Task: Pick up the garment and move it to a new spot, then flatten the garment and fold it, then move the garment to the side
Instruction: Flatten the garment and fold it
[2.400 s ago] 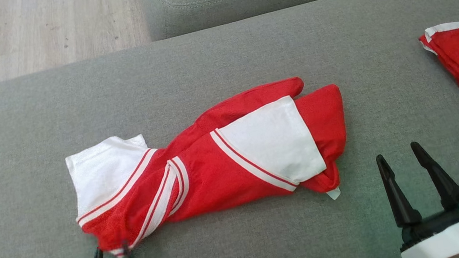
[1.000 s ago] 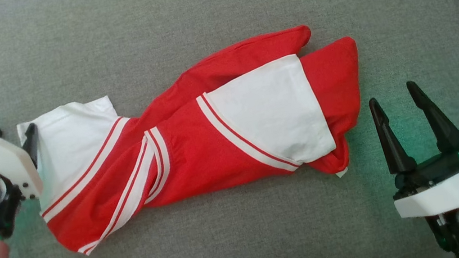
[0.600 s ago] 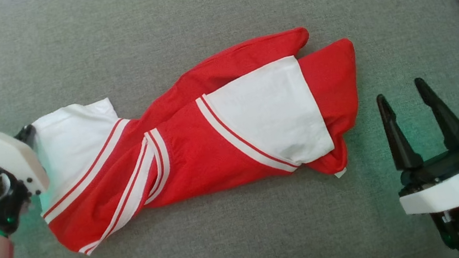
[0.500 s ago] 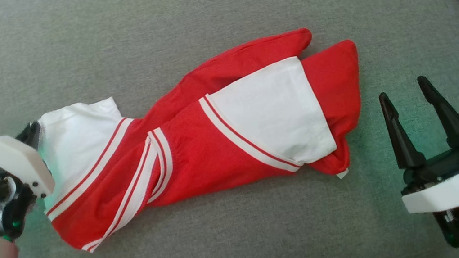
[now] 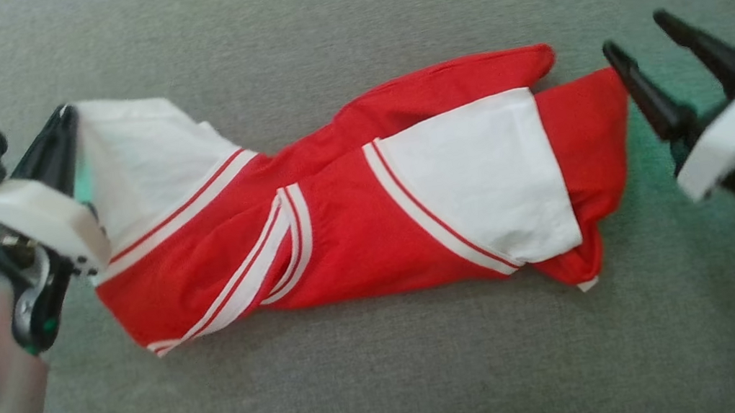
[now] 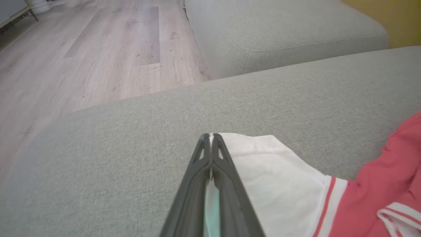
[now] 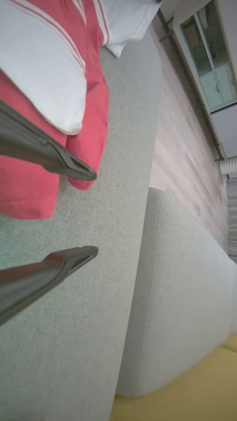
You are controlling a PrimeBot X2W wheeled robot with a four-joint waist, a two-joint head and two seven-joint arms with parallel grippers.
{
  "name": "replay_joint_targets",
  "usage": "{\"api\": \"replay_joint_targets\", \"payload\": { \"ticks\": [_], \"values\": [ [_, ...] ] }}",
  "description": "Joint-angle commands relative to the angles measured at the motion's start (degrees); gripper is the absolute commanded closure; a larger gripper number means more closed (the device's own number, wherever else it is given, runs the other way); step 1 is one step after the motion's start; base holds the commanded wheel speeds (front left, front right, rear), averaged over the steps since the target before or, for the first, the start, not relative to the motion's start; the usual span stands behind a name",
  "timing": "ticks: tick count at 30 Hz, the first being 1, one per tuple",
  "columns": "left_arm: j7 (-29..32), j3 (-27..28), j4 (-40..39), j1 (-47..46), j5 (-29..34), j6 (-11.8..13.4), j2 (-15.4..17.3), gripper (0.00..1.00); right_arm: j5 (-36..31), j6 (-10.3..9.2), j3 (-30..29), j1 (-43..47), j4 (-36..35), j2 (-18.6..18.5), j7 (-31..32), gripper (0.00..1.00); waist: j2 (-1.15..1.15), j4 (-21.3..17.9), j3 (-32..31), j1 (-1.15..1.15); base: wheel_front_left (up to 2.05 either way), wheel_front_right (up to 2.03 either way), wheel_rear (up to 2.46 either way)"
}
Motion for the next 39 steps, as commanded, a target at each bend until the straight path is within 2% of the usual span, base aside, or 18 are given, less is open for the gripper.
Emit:
{"api": "replay_joint_targets", "payload": {
  "ticks": [1, 5, 10, 15, 18, 23, 24, 26, 27, 28, 33, 39],
  "values": [
    [-0.7, 1.8, -2.1, -3.1, 0.3, -0.3, 1.9, 1.0, 6.2, -0.05, 2.6, -1.7, -0.4, -2.6, 3.5, 0.0, 0.0, 1.0, 0.4, 0.0, 0.0, 0.0, 0.0],
    [-1.0, 0.4, -2.3, -4.4, 0.3, -0.4, 1.2, 1.0, 25.8, -0.05, 4.3, -5.4, 1.8, -4.2, 12.4, 0.0, 0.0, 2.6, 1.1, 0.0, 0.0, 0.0, 0.0],
    [-1.4, -0.7, -2.0, -5.8, 0.4, -0.5, 1.3, 1.0, 40.4, -0.05, 4.6, -7.6, 1.8, -6.4, 19.4, 0.0, 0.0, 4.6, 2.4, 0.0, 0.0, 0.0, 0.0],
    [-1.8, -1.4, -1.0, -6.3, 0.0, -0.6, 1.5, 1.0, 46.9, -0.05, 6.2, -8.5, 0.7, -7.7, 23.5, 0.0, 0.0, 5.5, 2.8, 0.0, 0.0, 0.0, 0.0],
    [-2.0, -1.9, -0.5, -6.3, -0.2, -0.6, 1.4, 1.0, 47.9, -0.05, 7.6, -8.5, 1.0, -8.8, 25.3, 0.0, 0.0, 5.9, 2.6, 0.0, 0.0, 0.0, 0.0],
    [-2.3, -2.6, 0.2, -6.5, -0.5, -0.7, 1.3, 1.0, 48.7, -0.05, 8.3, -8.4, 0.9, -9.8, 24.4, 0.0, 0.0, 6.3, 2.5, 0.0, 0.0, 0.0, 0.0],
    [-2.4, -2.7, 0.3, -6.6, -0.6, -0.7, 1.3, 1.0, 48.9, -0.05, 8.4, -8.4, 1.0, -9.9, 24.1, 0.04, 0.0, 6.3, 2.5, 0.0, 0.0, 0.0, 0.0],
    [-2.6, -2.9, 0.6, -6.7, -0.8, -0.7, 1.4, 1.0, 49.2, -0.05, 8.7, -8.5, 1.0, -10.1, 23.9, 0.67, 0.0, 6.3, 2.6, 0.0, 0.0, 0.0, 0.0],
    [-2.7, -3.0, 0.8, -6.8, -0.8, -0.7, 1.4, 1.0, 49.3, -0.05, 8.9, -8.6, 1.0, -10.2, 23.8, 0.93, 0.0, 6.4, 2.7, 0.0, 0.0, 0.0, 0.0],
    [-2.7, -3.1, 0.9, -6.9, -0.9, -0.7, 1.5, 1.0, 49.5, -0.05, 9.1, -8.7, 0.9, -10.3, 23.8, 1.0, 0.0, 6.4, 2.8, 0.0, 0.0, 0.0, 0.0],
    [-3.1, -3.4, 1.2, -7.3, -1.1, -0.7, 1.6, 1.0, 49.9, -0.05, 9.8, -9.1, 0.5, -10.9, 23.6, 1.0, 0.0, 6.3, 3.0, 0.0, 0.0, 0.0, 0.0],
    [-6.5, -3.8, 0.9, -8.0, -0.2, -0.8, 2.4, 1.0, 49.8, -0.05, 9.4, -9.5, -1.5, -11.0, 18.1, 1.0, 0.0, 5.4, 1.7, 0.0, 0.0, 0.0, 0.0]
  ]
}}
